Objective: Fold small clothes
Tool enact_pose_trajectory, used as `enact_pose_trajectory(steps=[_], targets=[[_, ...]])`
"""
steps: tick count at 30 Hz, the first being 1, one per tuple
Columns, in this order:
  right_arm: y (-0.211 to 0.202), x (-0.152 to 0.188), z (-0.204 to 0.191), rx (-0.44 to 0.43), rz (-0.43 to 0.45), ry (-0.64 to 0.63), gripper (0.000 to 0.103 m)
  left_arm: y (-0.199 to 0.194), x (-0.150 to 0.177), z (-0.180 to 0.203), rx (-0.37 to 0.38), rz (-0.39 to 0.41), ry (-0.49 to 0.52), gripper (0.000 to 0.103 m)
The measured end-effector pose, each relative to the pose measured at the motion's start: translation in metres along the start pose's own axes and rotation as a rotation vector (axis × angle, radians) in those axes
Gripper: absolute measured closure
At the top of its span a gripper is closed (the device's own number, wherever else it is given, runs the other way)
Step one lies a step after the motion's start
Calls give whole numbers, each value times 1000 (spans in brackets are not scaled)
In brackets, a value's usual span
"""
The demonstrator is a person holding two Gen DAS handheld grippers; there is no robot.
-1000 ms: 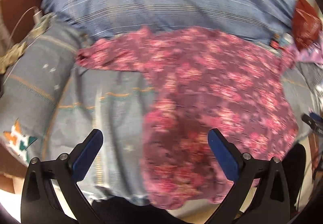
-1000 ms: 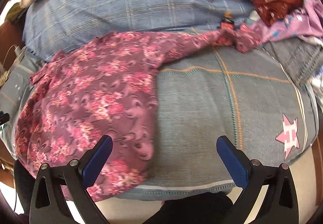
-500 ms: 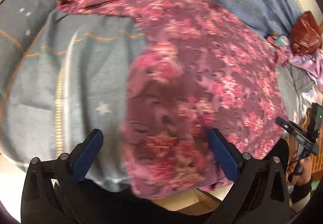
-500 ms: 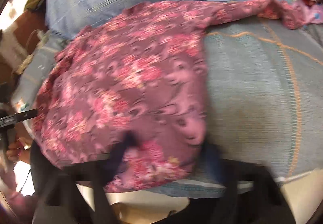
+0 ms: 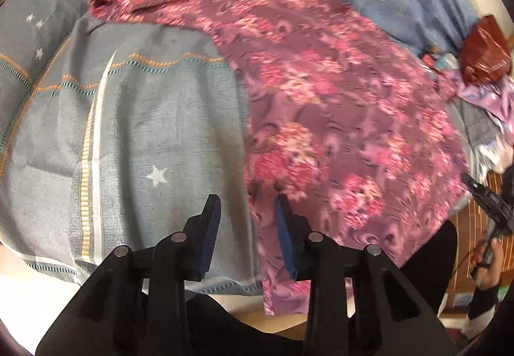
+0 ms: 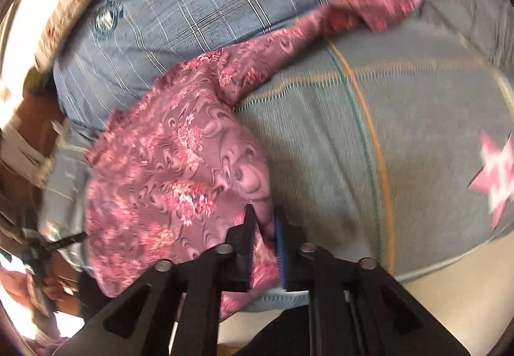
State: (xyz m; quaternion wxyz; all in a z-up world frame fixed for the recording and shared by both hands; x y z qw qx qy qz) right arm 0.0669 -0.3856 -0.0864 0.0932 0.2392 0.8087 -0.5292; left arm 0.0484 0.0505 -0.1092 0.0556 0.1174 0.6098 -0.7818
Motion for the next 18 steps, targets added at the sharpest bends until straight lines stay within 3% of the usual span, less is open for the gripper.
enact_pose_trajectory(steps=[1,2,3,9,12,13,14,15,16,18], targets=[[2,5,2,-12,-2,11,68,-2,2,4,10,5,20,52],[2,7,3,-18,-4,12,57,-2,4,8,20,10,38,34],[3,9,5,-19,-4,11,55,-2,4,13,27,14,52,24],[18,9,3,-42,-24,40,55,27,-1,34,72,-51,30,23],[17,8,3,-44,-21,40,55,40,-2,34,56,-62,-9,23],[15,9,4,-45,-20,41,55,37,-3,36,51,-37,-6,26],[14,10,4,-46,-18,42,55,35,-3,40,64,-25,3,51],[14,11,5,-47,-16,42,55,34,-3,41,75,-25,3,86],[11,12,6,-47,-13,42,55,36,-3,41,81,-36,-7,97],[11,12,7,-45,-10,43,55,37,-3,38,104,-41,-46,98]])
Point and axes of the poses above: each gripper's, at about its wrist camera, not at the fingertips, and y roughly the way its jaws point, z to its right, x to its underside, the point moved 7 cm from there along y, roughly the way its jaws point, and after that the axes turned 7 degrees about -z, right-handed, at the moved point
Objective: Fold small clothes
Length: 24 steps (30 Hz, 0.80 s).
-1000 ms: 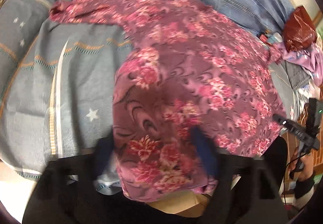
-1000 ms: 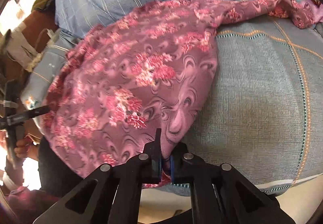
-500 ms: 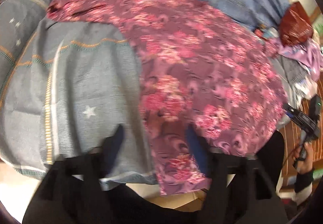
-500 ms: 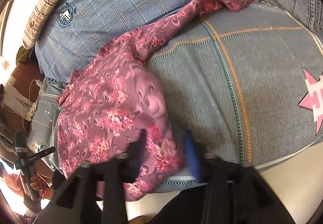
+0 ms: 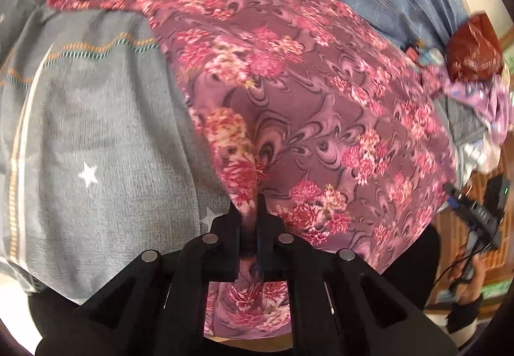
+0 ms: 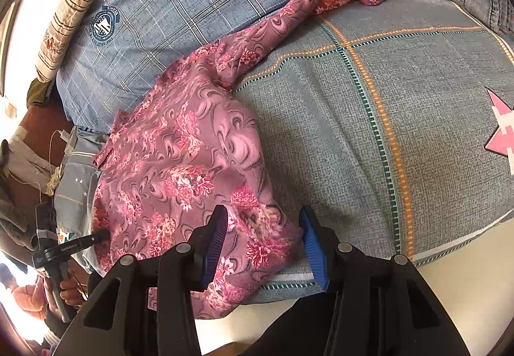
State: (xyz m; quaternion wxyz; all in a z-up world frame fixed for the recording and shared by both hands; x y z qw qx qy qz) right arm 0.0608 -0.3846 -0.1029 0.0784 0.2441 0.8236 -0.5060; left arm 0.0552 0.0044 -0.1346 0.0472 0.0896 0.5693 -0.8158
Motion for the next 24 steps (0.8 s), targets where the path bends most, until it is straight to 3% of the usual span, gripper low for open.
enact_pose_trajectory(steps=[6,9,11,14,16,17,18,19,20,22,24], targets=[[-2,-2,-5,-2,-6,-12,55,-50,2,-23,23,108,-67,100],[-2,-8,-1,-29,-1,20,50,-63,-3,-39,21,140,-118,100],[0,-8,-2,-58,-7,36,47,-62,-2,-49,-8,132,-145,100],[12,-4,-14,-113,-50,9,47,-55,-1,-52,10,104,-166,100],[24,4,-31,-193,-112,-51,46,-52,-2,-49,2,97,-158,100],[32,11,-41,-236,-161,-92,50,-52,-2,-48,-2,94,-155,100],[36,17,-49,-250,-197,-125,60,-52,-3,-48,-2,89,-157,100],[36,21,-58,-271,-228,-149,101,-54,-5,-47,3,87,-159,100],[31,23,-68,-316,-249,-164,99,-58,-6,-46,7,91,-157,100],[-4,14,-88,-410,-178,-202,99,-64,-6,-48,3,98,-152,99],[-31,-2,-87,-473,-117,-160,99,-61,-7,-50,-3,89,-154,99]])
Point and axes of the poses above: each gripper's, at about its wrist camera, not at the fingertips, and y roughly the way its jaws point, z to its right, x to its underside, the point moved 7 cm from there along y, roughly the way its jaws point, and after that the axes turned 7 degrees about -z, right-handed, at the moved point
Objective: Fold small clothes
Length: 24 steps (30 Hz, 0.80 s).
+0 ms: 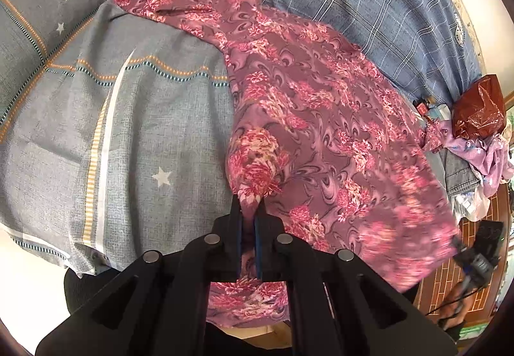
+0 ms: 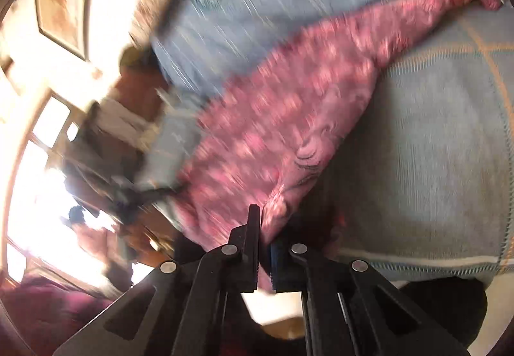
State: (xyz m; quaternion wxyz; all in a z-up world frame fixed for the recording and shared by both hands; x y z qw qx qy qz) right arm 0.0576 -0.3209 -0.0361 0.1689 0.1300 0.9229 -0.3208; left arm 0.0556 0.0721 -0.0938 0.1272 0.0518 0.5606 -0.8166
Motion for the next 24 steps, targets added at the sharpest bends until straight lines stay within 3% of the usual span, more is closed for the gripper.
enact_pose_trajectory(steps=[2,6,8,9,10,11,12,13,18,19,20,21,23,24], targets=[[-9,-5,11,15,11,53,99,8,1,-5,-25,-23,-8,99],[2,7,70,383,-81,150,93,16,5,-10,-42,-55,-9,96],[8,15,78,294,-83,216,88,8,9,-9,-46,-32,28,94],[8,17,78,265,-76,228,81,3,12,-9,-42,-22,46,86],[8,17,78,245,-64,231,63,1,14,-9,-36,-18,57,79],[8,17,76,247,-53,223,52,-1,16,-9,-28,-19,64,58],[8,16,74,255,-42,205,51,-1,18,-9,-18,-23,68,44],[10,14,71,256,-41,191,51,0,21,-8,-14,-27,72,43],[27,15,62,358,-61,106,54,27,38,-2,-120,-96,147,43],[31,17,63,374,-77,97,60,34,42,0,-116,-117,157,43],[35,18,60,372,-95,83,81,38,45,3,-103,-132,164,44],[38,19,58,370,-107,66,96,41,47,6,-92,-143,173,59],[34,18,44,318,-86,33,100,39,52,18,-54,-154,208,83],[28,17,39,302,-63,29,100,35,53,22,-25,-153,218,83]])
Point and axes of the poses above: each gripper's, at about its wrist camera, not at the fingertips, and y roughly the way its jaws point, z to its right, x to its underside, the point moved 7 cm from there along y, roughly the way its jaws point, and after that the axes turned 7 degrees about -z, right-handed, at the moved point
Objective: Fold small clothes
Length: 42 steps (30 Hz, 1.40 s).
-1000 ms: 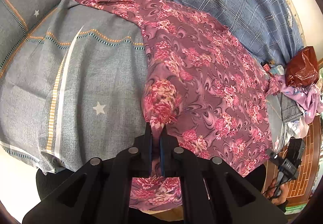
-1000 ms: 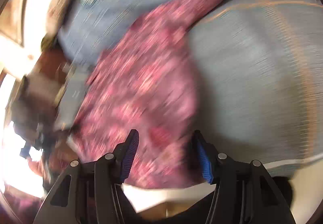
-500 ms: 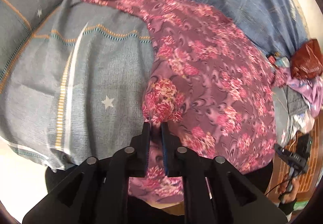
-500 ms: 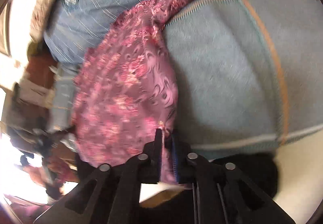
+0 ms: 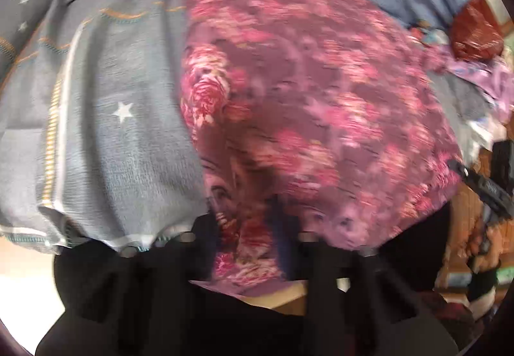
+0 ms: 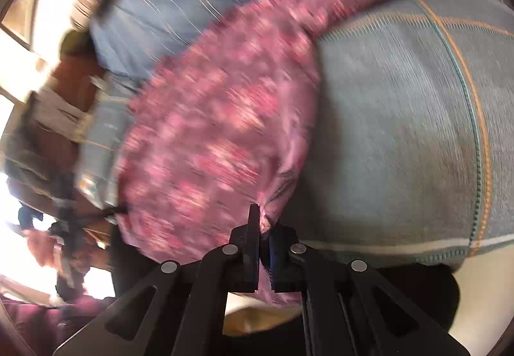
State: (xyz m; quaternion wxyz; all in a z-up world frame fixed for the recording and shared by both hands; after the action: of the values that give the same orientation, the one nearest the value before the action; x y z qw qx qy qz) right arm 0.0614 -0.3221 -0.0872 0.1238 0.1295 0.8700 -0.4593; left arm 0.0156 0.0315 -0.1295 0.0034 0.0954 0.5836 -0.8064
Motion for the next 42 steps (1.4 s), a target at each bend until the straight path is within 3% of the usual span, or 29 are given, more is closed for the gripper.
enact_pose_trajectory(steps=[1,3,6,8,10,12,13,19,23,27,29,32,36,40,42], targets=[[-11,-4,0,7,38,9,100,-5,1,5,28,8,18,83],[-24,-11,15,105,74,33,100,-8,2,7,-8,4,40,83],[-18,-10,40,202,31,84,98,-13,1,-11,-37,-6,15,82],[-16,-8,49,221,13,130,93,-26,-4,-27,-15,17,-30,79],[-23,-13,49,173,51,161,91,-38,-13,-41,-15,56,-67,70],[-34,-24,50,133,102,194,83,-47,-26,-51,-26,96,-89,56],[-41,-33,48,124,137,198,76,-50,-34,-53,-30,108,-92,56],[-70,-103,53,78,320,231,67,-43,-89,-33,-28,123,-66,56],[-100,-152,106,97,451,386,67,-31,-132,-21,-31,109,-62,56],[-133,-199,159,171,538,488,66,-19,-169,-18,-71,97,-72,55],[-148,-219,186,194,584,542,61,-12,-185,-18,-86,100,-81,54],[-154,-249,226,212,572,605,60,5,-205,-19,-102,86,-104,54],[-128,-300,233,235,458,551,60,27,-216,-19,-92,64,-126,52],[-99,-336,238,444,372,500,50,30,-220,-11,-117,111,-82,37],[-83,-344,248,486,311,512,50,32,-220,-9,-131,120,-65,35]])
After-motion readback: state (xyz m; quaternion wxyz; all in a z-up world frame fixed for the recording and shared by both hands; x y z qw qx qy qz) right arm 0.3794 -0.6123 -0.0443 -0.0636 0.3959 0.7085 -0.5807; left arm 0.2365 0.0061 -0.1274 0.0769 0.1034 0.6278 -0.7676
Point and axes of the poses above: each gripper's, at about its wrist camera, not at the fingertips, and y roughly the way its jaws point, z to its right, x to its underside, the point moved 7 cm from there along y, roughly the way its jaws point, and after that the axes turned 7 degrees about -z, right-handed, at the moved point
